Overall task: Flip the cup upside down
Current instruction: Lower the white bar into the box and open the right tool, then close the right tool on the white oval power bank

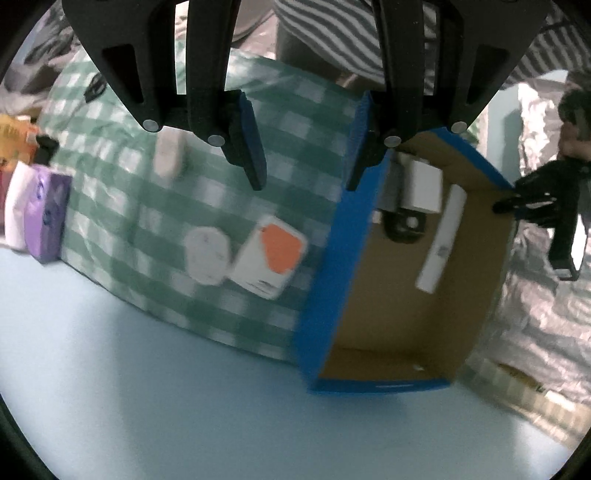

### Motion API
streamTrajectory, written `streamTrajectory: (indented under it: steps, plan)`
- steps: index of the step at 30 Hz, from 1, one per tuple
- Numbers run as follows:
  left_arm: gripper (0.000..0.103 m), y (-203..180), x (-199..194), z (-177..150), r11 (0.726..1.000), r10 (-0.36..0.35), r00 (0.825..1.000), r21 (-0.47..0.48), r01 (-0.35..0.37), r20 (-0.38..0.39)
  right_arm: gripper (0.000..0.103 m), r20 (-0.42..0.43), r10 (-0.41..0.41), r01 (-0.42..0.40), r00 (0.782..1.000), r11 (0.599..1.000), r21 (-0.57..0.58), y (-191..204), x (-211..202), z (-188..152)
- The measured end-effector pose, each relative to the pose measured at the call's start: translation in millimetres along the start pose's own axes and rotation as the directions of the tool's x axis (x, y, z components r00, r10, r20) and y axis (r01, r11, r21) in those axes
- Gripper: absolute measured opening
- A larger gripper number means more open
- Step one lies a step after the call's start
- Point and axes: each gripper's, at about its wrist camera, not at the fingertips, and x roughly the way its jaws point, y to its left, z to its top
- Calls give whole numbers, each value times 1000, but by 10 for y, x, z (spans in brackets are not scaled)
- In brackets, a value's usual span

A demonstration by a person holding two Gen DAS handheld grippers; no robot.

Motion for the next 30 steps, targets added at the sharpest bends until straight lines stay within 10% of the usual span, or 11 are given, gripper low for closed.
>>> streamTrajectory:
  steps: [30]
  plan:
    - [13, -11, -16, -4, 1000, 6, 1000, -2, -6, -14, 43, -137, -136, 159, 981, 972, 172, -1273, 1127, -536]
